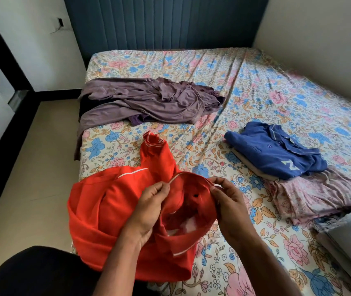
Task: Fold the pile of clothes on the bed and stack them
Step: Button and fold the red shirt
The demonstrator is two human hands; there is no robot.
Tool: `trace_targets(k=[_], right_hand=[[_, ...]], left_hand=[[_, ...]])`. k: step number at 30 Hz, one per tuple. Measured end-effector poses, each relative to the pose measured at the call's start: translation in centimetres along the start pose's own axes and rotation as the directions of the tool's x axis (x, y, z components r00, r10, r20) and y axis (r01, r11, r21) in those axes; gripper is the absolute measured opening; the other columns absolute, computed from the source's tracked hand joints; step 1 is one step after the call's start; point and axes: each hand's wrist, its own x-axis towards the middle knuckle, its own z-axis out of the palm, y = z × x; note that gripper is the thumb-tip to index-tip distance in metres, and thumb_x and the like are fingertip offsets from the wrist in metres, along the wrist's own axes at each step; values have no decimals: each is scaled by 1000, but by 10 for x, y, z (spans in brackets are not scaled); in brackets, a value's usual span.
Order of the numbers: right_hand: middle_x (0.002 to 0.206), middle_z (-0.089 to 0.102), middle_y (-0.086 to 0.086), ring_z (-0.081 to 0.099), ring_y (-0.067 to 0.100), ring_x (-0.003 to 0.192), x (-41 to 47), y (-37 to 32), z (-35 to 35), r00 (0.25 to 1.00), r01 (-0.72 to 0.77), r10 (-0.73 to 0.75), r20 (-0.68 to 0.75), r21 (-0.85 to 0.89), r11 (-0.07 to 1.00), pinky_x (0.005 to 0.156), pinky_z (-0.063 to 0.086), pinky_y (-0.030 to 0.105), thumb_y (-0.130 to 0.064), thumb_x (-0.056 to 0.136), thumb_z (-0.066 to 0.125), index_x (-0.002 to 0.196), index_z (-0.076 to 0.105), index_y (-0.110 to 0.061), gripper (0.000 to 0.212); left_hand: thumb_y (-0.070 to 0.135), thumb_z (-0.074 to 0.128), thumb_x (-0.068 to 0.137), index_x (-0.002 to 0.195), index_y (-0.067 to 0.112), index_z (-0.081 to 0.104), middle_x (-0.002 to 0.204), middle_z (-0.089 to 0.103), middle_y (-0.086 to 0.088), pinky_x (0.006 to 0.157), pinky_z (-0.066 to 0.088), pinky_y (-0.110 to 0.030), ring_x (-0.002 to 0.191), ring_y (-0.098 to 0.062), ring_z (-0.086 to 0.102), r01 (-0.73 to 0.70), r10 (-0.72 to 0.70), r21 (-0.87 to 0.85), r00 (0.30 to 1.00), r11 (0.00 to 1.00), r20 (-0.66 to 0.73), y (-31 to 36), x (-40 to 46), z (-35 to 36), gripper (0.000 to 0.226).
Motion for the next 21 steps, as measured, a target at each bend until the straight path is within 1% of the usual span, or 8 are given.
trace_targets(k=[3,6,7,9,11,14,17,21], right_hand=[[87,73,16,67,23,69,2,-1,10,999,-43,43,13,-18,999,63,59,34,-1,104,46,104,68,-6,23],[87,72,19,68,25,70,4,-4,11,993,-93,97,64,-65,994,64,61,34,-6,105,47,99,71,-4,25],[88,72,20,68,24,69,3,-7,11,989,-120,127,80,-91,989,63,60,33,-9,104,50,96,74,-6,25],[91,74,23,71,25,69,2,-11,8,976,-151,174,133,-164,975,65,60,34,-20,101,58,92,78,-8,25],[99,75,25,74,36,82,-1,-16,4,956,-105,181,230,-307,946,78,60,44,-30,97,65,98,77,-6,27],[96,74,27,73,47,85,-3,-22,0,923,-40,194,334,-416,908,81,60,51,-28,96,66,98,73,0,29],[77,72,18,72,29,66,-4,-30,4,919,-133,236,316,-313,940,63,59,31,-20,95,64,79,74,-5,25],[79,70,17,66,25,69,-4,-24,12,915,-304,341,217,-185,935,66,59,33,-19,95,64,85,73,-5,20]], left_hand=[[32,58,101,108,9,62,101,61,-13,90,44,-37,103,-25,52,65,-82,-102,981,993,-178,-4,-10,-5,25],[71,67,80,127,3,63,125,69,-9,113,41,-43,121,-21,61,52,-60,-62,987,997,-148,-4,-15,-12,83],[70,66,82,121,2,66,115,74,-6,109,46,-40,111,-16,66,28,-33,-41,991,999,-130,-1,-16,-13,78],[47,64,95,88,7,67,78,69,3,82,52,-27,77,-9,62,-27,28,10,996,1000,-90,3,-17,-14,41],[38,65,91,76,13,61,72,50,-5,66,37,-33,71,-18,43,-42,43,134,999,990,-2,0,-14,-16,29],[23,64,85,76,14,64,76,52,-11,63,35,-33,73,-21,43,19,-18,37,1000,999,-21,-3,-11,-17,13],[13,63,86,70,15,67,71,63,-6,68,45,-31,70,-18,56,100,-136,-199,975,975,-176,1,-12,-16,16],[41,71,82,76,18,65,79,59,-8,71,46,-33,70,-13,56,83,-82,13,996,996,-46,0,-19,-19,24]])
